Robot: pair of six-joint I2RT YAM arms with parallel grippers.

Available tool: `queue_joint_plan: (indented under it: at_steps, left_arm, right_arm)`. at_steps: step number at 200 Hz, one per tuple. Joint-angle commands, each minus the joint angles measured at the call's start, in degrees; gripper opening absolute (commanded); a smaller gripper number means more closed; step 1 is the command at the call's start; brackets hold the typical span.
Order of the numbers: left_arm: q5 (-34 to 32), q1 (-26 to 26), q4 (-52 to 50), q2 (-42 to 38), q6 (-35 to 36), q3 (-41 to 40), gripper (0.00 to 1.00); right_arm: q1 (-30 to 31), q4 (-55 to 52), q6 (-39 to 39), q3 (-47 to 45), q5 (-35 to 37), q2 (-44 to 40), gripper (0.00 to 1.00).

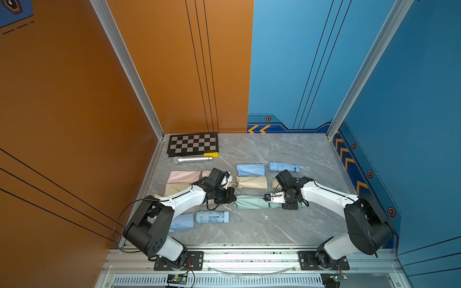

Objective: Take umbrellas out of sleeves
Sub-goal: Place the umbrella sleeve at the center of the board.

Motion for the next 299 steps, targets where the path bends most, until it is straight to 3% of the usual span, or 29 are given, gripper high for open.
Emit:
queue_joint_plan:
  at_steps: [1,237,299]
  left_arm:
    - [1.54,0.33,-1.07,0.77,1.22,1.47,0.00]
    - [1.38,-3.39,3.74,2.00,-1.98,0.89,0.00]
    - [1.36,-3.44,4.12,2.00,-2.03,0.65,0.00]
  right_arm:
    - [-1.17,-0.35,-2.13,-0.95,-0.18,-1.68,0.33]
    - [-5.94,1.04,-4.20,-2.90,-3.87,-2.66,0.34]
    - [-6.55,0.98,-3.94,-3.25,-3.79,-1.73,0.41]
